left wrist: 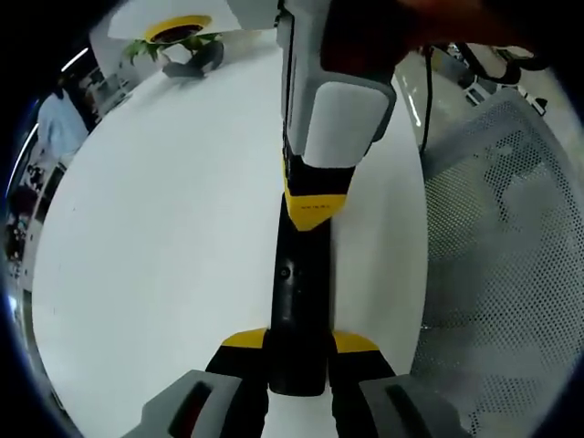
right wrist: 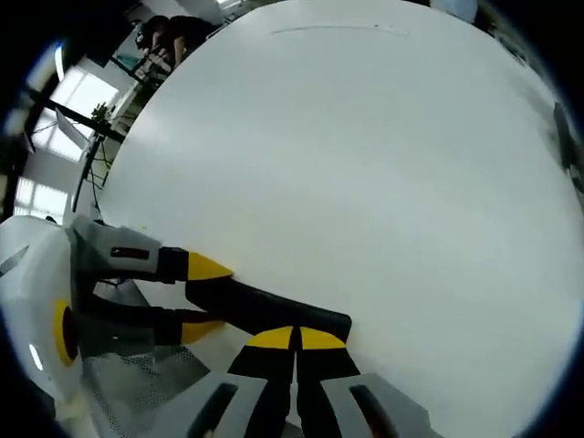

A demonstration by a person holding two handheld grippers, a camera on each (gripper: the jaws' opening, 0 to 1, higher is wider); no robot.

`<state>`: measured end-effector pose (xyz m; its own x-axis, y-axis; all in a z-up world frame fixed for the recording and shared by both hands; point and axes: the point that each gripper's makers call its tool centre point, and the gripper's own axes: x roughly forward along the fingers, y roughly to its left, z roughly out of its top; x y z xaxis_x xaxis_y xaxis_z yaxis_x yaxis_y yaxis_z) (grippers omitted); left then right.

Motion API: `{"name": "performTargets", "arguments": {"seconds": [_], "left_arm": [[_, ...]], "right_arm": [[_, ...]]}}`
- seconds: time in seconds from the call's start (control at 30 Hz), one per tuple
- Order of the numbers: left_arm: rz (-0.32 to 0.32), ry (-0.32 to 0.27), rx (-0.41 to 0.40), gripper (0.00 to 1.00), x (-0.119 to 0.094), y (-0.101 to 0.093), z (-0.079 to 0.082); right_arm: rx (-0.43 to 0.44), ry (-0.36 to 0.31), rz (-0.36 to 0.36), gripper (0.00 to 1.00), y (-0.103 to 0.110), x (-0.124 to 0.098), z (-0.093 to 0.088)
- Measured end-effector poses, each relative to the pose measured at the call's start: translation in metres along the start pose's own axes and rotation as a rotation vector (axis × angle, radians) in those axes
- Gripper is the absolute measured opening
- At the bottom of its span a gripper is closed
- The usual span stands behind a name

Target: Press the specified remote control buttons in sequence, fully releasing each button before pressing the next.

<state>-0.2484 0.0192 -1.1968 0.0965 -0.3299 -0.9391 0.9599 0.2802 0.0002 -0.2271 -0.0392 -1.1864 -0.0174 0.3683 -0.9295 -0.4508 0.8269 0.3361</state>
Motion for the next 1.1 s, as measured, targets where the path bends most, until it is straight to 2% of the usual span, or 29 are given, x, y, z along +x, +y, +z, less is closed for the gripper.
{"name": "performTargets", "arguments": {"seconds": [0.27,0.33,0.43,0.7,0.87,1.1], "left_arm": [[0.001,-0.022,-0.004,0.24,-0.0002,0.0007,-0.0001],[0.001,-0.027,-0.005,0.24,-0.0003,0.0007,-0.0002],[0.003,-0.041,-0.009,0.24,-0.0009,0.0004,-0.0002],[0.000,-0.052,-0.011,0.24,-0.0010,0.0001,0.0000],[0.001,-0.030,-0.008,0.24,-0.0010,-0.0002,0.0003],[0.006,-0.051,-0.023,0.24,-0.0015,-0.0002,-0.0002]], "right_arm": [[-0.021,-0.012,-0.023,0.00,0.0001,0.0009,-0.0003],[-0.015,-0.014,-0.022,0.00,-0.0005,0.0012,-0.0002],[0.039,-0.012,0.008,0.00,-0.0016,0.0009,-0.0011],[0.044,-0.062,0.017,0.00,0.0005,-0.0007,-0.0046],[0.012,-0.066,0.005,0.00,0.0020,-0.0003,-0.0034],[-0.018,-0.039,-0.007,0.00,0.0021,-0.0005,-0.0049]]}}
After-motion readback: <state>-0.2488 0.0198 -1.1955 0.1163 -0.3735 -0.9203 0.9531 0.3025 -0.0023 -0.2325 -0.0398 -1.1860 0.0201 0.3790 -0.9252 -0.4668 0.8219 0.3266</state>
